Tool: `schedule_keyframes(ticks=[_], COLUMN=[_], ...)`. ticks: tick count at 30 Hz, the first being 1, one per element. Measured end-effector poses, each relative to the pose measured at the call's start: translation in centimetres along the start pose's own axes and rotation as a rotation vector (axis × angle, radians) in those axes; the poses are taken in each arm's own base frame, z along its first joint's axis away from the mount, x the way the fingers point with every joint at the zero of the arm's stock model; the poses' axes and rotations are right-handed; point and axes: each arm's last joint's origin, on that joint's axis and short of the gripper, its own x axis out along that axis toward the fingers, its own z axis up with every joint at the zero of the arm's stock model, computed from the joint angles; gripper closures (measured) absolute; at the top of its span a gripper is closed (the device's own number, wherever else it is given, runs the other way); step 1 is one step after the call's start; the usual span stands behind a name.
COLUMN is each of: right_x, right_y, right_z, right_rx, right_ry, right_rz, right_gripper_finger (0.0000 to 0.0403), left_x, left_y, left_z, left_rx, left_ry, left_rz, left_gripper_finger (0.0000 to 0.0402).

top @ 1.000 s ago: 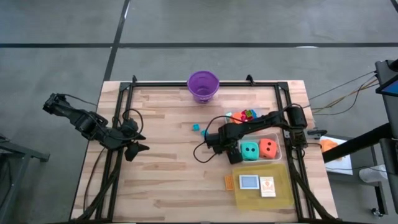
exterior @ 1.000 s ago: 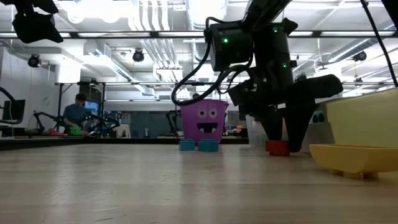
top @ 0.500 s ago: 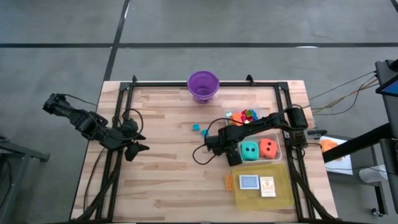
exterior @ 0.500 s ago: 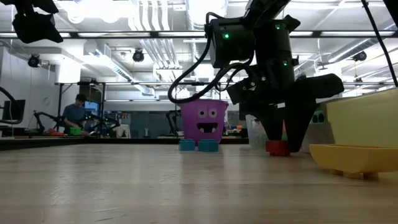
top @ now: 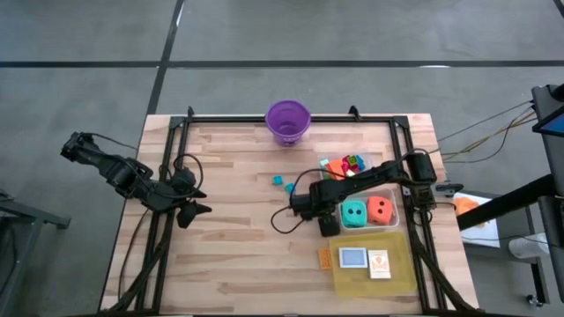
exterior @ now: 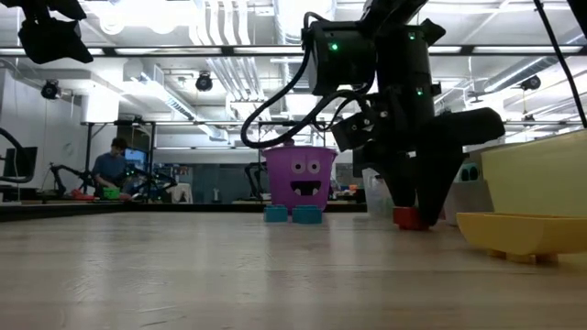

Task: Pick & Place Toys
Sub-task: Put the red game piece into the transparent bin

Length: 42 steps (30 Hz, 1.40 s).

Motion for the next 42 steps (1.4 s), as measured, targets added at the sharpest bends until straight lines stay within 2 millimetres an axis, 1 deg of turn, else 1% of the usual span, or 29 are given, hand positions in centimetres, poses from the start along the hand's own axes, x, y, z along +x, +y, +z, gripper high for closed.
schedule_keyframes(ticks=[2, 7, 14, 21, 25, 28, 31, 36, 42], right_x=[0.2, 0.5, 0.1, -1.4, -3.4, -6.0, -8.6, -11.7, -13.9], right_y=[0.1, 0.1, 0.0, 0.0, 0.0, -0.2, -1.1, -3.3, -6.3], right_z=[0.0, 0.1, 0.3, 1.2, 1.9, 2.3, 1.9, -0.1, -3.2], right_rx=[0.000, 0.009, 0.048, 0.058, 0.064, 0.101, 0.176, 0.346, 0.542], right_ry=[0.006, 0.018, 0.018, -0.020, -0.092, -0.234, -0.366, -0.498, -0.579], right_rz=[0.000, 0.000, 0.000, 0.004, 0.047, 0.096, 0.105, 0.113, 0.096], right_gripper_finger=[0.0209, 0.0273, 0.0276, 0.0276, 0.0276, 0.0276, 0.0276, 0.0276, 0.0276], left_x=[0.0, 0.0, 0.0, 0.0, 0.0, 0.0, 0.0, 0.0, -0.1], left_y=[0.0, 0.0, 0.0, 0.0, 0.0, -0.1, -0.2, -0.6, -0.8], left_z=[0.0, 0.0, 0.0, 0.0, 0.0, 0.1, 0.2, 0.5, 0.9], left_rx=[0.000, 0.001, 0.004, 0.004, -0.028, -0.051, -0.055, -0.035, -0.024], left_ry=[0.000, 0.000, 0.000, 0.000, -0.006, -0.021, -0.033, -0.060, -0.119], left_rz=[0.000, 0.000, 0.000, 0.000, 0.003, -0.003, -0.018, -0.045, -0.049], left_gripper_finger=[0.0131, 0.0131, 0.0131, 0.0131, 0.0131, 0.0131, 0.0131, 0.0131, 0.0131])
